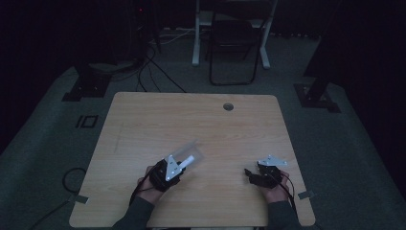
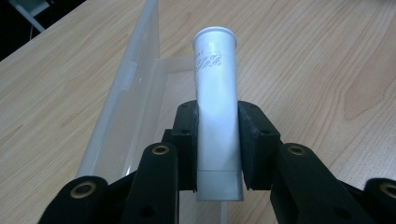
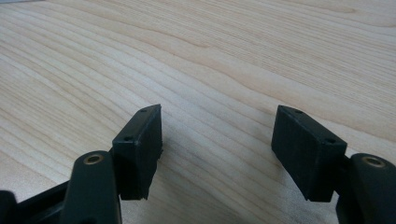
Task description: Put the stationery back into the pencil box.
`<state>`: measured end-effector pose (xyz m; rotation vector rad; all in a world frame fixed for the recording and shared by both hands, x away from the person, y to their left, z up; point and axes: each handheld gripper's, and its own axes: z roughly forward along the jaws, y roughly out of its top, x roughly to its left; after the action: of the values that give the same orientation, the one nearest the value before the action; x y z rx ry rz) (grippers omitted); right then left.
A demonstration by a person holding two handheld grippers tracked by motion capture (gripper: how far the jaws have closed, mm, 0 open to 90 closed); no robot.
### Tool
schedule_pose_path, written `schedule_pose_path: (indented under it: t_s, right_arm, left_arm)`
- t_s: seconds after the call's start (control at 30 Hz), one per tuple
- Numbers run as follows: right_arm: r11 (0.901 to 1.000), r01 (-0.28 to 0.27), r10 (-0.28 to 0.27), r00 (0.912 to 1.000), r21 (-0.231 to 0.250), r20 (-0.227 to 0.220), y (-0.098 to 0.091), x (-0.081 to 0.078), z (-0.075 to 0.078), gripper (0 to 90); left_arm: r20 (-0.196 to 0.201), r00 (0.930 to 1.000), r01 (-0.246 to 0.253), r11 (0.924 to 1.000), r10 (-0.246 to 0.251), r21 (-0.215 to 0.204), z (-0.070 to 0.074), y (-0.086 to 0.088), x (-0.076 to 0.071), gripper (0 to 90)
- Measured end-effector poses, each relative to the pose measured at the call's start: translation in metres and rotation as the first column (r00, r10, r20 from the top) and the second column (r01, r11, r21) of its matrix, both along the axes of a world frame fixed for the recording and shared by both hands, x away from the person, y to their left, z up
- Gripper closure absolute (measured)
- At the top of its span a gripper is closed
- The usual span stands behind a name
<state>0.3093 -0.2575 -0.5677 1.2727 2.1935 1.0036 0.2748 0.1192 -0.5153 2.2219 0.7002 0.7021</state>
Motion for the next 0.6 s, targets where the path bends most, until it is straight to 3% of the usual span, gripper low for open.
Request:
schedule_pose_path:
  t_s: [0.6]
  right_arm:
    - [1.0000, 0.000, 0.000, 1.0000, 0.000, 0.000, 0.0000, 0.0000, 0.0000, 33.6]
  left_arm:
    - [-0.001, 0.9997, -0.026, 0.9996, 0.026, 0.010, -0.0057, 0.0016, 0.0072, 70.7]
